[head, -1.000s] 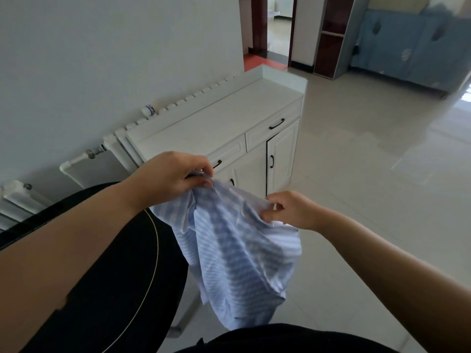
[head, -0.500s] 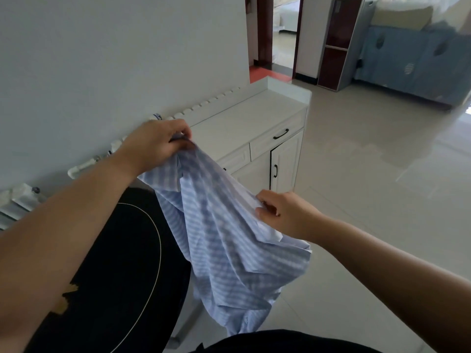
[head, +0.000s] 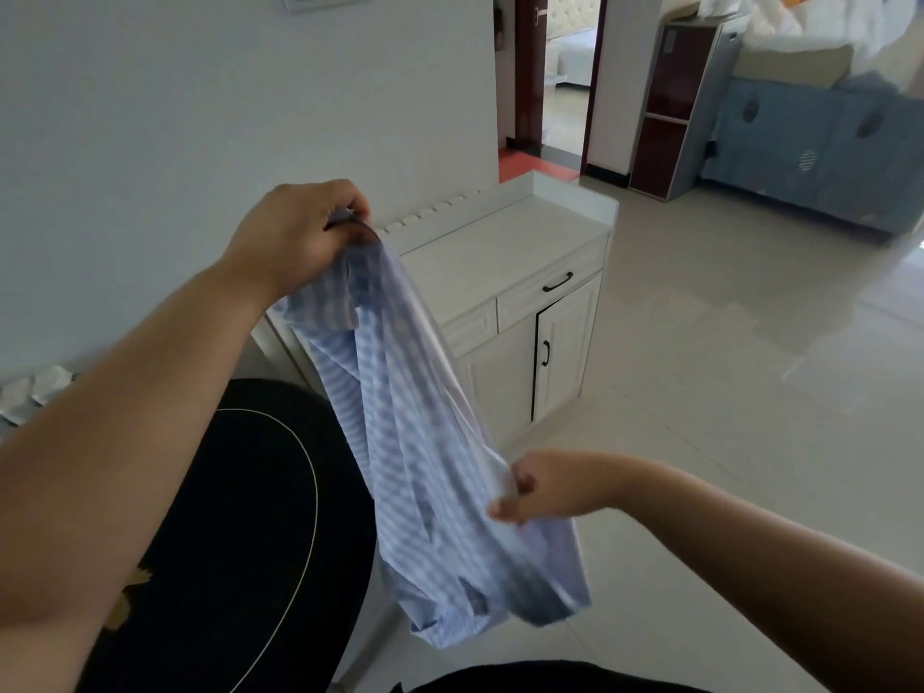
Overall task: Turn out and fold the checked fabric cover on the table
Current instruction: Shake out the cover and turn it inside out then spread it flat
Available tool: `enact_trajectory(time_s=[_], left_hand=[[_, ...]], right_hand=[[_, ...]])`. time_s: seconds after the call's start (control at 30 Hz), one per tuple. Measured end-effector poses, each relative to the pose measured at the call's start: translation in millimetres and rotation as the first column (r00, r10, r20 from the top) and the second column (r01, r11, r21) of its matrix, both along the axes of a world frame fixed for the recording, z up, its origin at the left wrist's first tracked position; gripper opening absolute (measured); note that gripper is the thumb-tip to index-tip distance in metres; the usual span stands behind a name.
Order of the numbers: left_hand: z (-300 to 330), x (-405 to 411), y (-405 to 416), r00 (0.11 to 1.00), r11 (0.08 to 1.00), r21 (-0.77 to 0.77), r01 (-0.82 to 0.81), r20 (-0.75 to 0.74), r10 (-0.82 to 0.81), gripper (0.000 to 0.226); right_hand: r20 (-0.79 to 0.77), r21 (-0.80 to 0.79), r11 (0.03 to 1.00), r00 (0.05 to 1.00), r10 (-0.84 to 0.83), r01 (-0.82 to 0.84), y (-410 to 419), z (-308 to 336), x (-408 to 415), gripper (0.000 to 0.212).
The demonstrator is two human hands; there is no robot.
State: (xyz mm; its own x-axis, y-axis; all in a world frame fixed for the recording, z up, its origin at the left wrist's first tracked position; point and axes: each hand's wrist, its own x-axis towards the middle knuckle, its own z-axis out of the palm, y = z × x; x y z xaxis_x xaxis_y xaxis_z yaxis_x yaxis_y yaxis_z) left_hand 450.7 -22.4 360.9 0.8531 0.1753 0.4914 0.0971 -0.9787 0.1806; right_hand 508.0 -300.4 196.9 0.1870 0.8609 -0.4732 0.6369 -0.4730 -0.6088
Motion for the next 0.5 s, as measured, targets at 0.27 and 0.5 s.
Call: enact_trajectory(time_s=[0.27, 0.5], left_hand=[[-20.0, 14.6, 16.6, 0.992, 0.990, -0.079, -0.119, 0.027, 0.121, 0.013], [-74.7, 12.5, 62.7, 0.888, 0.871, -0.206, -0.447, 0.019, 0.460, 0.017]], right_hand=[[0.002, -0.377, 0.926, 1.000, 0.027, -0.024, 0.4, -47.9, 10.6, 0.053], [-0.654, -0.262, 0.906, 0.629, -0.420, 0.333, -49.9, -45.0, 66.5, 0.026]])
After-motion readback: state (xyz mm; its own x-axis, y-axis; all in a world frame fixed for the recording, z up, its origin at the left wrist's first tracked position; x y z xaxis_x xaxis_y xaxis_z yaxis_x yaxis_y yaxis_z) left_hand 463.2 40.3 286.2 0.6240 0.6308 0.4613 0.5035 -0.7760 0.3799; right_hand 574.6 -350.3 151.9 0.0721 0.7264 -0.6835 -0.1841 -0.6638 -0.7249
